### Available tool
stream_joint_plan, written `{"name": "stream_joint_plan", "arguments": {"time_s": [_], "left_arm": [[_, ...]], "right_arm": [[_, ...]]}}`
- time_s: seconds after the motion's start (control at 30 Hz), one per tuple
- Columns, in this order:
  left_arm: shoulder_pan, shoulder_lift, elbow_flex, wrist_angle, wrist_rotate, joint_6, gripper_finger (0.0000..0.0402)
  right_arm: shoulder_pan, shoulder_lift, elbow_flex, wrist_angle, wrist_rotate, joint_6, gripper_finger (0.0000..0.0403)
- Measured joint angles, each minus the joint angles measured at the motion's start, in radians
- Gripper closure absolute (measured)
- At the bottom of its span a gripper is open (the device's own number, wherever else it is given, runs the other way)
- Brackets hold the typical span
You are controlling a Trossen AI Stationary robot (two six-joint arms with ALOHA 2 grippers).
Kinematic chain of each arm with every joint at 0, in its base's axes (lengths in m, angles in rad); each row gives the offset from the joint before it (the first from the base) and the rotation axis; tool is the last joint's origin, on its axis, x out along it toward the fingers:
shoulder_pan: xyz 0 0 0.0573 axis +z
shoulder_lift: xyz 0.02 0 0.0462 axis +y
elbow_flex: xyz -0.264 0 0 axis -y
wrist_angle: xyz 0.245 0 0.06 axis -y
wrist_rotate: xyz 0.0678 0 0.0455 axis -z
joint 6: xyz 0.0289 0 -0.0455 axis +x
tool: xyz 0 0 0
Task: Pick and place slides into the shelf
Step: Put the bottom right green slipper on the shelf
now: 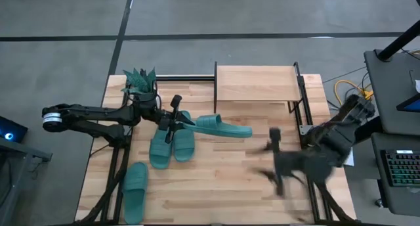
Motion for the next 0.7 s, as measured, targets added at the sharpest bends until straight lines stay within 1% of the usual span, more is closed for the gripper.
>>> {"name": "stream_joint_plan", "arguments": {"time_s": [0.03, 0.07, 0.1, 0.17, 0.27, 0.33, 0.43, 0.7], "left_arm": [[0.0, 0.0, 0.0, 0.0, 0.0, 0.0, 0.0385], [0.0, 0.0, 0.0, 0.0, 0.0, 0.0, 0.0385], [0.0, 0.0, 0.0, 0.0, 0.0, 0.0, 0.0385], [0.0, 0.0, 0.0, 0.0, 0.0, -0.001, 0.0385], [0.0, 0.004, 0.0, 0.0, 0.0, -0.001, 0.0385], [0.0, 0.006, 0.0, -0.003, -0.003, -0.002, 0.0385], [0.0, 0.01, 0.0, -0.002, -0.005, -0.003, 0.0385], [0.0, 0.008, 0.0, 0.003, -0.021, -0.028, 0.0385]], "right_arm": [[-0.008, 0.011, 0.0, -0.062, 0.055, 0.03, 0.0209], [-0.02, 0.022, -0.002, -0.108, 0.08, 0.05, 0.0209], [-0.03, 0.032, -0.003, -0.144, 0.078, 0.065, 0.0209], [-0.04, 0.05, -0.004, -0.166, 0.054, 0.082, 0.0209], [-0.069, 0.079, 0.02, -0.192, -0.014, 0.08, 0.0209], [-0.089, 0.117, 0.058, -0.237, -0.023, 0.076, 0.0209], [-0.125, 0.197, 0.168, -0.367, -0.026, 0.083, 0.0209], [-0.188, 0.459, 0.558, -0.768, -0.032, 0.16, 0.0209]]}}
